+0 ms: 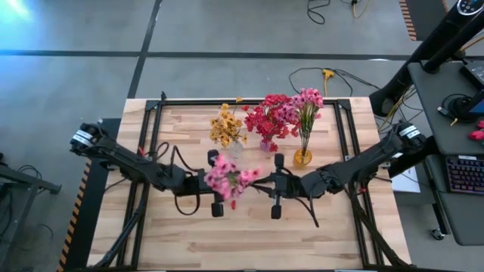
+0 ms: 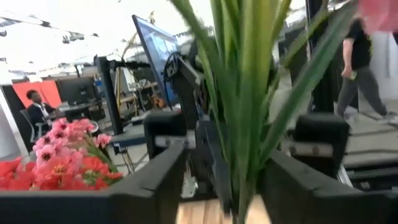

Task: Sort flowers into vase by color
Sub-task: Put the pink flowers into the yellow vase

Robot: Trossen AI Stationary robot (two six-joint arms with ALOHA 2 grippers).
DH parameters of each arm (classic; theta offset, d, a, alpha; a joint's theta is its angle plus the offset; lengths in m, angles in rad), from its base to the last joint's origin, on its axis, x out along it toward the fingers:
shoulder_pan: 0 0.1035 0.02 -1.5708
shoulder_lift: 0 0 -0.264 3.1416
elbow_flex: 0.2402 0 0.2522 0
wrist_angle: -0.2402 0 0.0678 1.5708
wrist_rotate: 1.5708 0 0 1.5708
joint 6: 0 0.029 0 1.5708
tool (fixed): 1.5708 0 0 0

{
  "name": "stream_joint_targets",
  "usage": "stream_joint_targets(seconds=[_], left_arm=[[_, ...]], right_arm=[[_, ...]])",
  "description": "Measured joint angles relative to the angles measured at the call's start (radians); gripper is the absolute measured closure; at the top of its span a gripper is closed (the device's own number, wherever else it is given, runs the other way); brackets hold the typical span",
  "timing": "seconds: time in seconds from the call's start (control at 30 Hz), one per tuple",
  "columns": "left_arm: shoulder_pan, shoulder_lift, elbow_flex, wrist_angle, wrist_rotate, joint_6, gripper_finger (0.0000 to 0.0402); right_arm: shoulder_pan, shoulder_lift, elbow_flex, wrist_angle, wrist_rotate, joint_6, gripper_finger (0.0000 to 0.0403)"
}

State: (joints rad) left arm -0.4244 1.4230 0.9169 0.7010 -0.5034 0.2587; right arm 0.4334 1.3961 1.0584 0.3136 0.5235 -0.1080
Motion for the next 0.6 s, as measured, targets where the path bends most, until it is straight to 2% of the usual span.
stream_joint_targets(seconds=[0.13,0.27,0.5,0.6], left_arm=[[0.0,-0.069,0.0,-0.116,0.0,-0.05,0.018],[0.0,-0.144,0.0,-0.258,0.001,-0.1,0.0146],[0.0,-0.251,0.0,-0.419,0.004,-0.156,0.0133],[0.0,-0.291,0.0,-0.467,0.005,-0.157,0.0132]], right_arm=[[0.0,-0.052,-0.002,-0.076,0.053,0.044,0.0391],[0.002,-0.117,-0.047,-0.085,0.064,0.063,0.0391],[0.016,-0.205,-0.184,0.023,0.188,0.077,0.0391],[0.03,-0.227,-0.23,0.077,0.297,0.059,0.0391]])
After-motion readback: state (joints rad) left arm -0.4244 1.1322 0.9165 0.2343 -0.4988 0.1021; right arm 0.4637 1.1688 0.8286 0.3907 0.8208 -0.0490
